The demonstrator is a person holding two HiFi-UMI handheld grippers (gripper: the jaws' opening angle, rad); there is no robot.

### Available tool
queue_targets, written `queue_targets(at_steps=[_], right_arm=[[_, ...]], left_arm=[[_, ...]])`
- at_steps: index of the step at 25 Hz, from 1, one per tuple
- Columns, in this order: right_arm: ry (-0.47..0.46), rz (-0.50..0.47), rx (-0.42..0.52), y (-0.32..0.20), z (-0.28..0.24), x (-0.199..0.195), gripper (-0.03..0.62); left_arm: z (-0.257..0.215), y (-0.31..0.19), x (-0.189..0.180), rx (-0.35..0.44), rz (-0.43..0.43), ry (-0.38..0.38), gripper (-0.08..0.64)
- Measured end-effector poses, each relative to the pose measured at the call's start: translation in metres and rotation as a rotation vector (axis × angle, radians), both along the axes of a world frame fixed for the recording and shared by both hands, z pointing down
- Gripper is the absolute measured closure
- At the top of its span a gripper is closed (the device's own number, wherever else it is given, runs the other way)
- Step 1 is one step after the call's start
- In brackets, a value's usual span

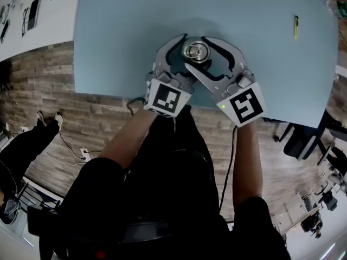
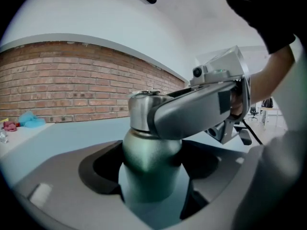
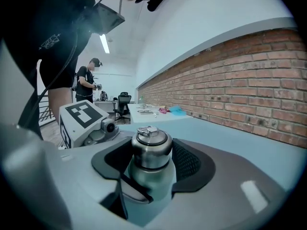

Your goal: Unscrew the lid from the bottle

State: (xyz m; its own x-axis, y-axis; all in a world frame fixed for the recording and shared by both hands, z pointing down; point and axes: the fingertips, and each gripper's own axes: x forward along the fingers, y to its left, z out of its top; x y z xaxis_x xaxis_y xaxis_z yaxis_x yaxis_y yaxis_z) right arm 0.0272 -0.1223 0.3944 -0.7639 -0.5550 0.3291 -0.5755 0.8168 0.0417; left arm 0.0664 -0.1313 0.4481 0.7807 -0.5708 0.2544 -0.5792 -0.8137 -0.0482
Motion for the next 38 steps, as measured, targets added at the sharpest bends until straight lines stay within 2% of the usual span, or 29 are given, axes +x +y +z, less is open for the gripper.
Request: queue_targets(at_steps=[10, 20, 27, 34, 38], right_arm=[[-0.053, -0.120, -0.027, -0.0017, -0.0033, -0.0032, 0.331], [-0.051, -0.256, -0.061, 0.0008, -0.0019, -0.0049, 0.331], [-0.050, -0.318, -0.079, 0.0020, -0.0005, -0.0040, 0.330], [-0.063, -0.345, -0.074, 0.0019, -0.0016, -0.0056, 0.330], [-0.048, -0.331, -0.067, 0.0010, -0.0008, -0.0048, 0.327]], left_arm=[[0.0033, 0.0038, 0.0009, -0.011, 0.191, 0.003, 0.195], [0.0021, 0.0070, 0.0019, -0.013, 0.347, 0.008, 0.193], [0.0069, 0.0102, 0.0019, -0.024, 0.406, 0.004, 0.193], [0.0035, 0.0092, 0.0022, -0.017, 0.426, 0.001, 0.193], [0.0053, 0.0072, 0.0026, -0.011, 0.408, -0.017, 0.192]])
